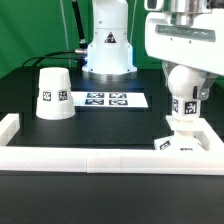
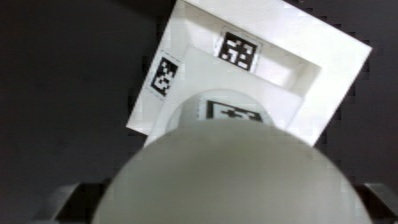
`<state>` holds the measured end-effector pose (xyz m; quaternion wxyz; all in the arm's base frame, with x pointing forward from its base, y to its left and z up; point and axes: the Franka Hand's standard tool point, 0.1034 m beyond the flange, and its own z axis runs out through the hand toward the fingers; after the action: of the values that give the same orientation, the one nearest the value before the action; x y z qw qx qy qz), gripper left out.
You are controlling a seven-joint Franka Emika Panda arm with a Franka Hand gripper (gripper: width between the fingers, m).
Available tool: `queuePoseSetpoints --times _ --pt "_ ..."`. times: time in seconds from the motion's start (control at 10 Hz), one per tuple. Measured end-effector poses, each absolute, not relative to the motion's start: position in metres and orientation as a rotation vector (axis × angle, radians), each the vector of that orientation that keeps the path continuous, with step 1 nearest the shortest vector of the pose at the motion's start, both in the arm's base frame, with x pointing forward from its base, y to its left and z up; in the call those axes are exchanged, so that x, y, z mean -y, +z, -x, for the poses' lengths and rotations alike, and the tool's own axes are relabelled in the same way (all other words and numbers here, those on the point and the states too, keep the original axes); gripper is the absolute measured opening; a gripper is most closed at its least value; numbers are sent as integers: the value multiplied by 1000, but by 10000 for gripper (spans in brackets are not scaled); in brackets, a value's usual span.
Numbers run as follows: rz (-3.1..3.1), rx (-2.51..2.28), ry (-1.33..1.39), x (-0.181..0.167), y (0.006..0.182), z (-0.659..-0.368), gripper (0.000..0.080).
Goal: Assemble lamp
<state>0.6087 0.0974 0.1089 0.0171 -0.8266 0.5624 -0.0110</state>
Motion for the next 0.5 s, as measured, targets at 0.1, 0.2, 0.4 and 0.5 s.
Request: queuePoseSetpoints --times 0.1,0.2,0.4,0.5 --pt "2512 -1824 -29 -98 109 -609 576" --pt "2542 -1782 -31 -97 109 -609 576" --pt "2622 -1663 -34 -99 109 -609 692" --pt "2683 -1557 -45 -100 109 -609 692"
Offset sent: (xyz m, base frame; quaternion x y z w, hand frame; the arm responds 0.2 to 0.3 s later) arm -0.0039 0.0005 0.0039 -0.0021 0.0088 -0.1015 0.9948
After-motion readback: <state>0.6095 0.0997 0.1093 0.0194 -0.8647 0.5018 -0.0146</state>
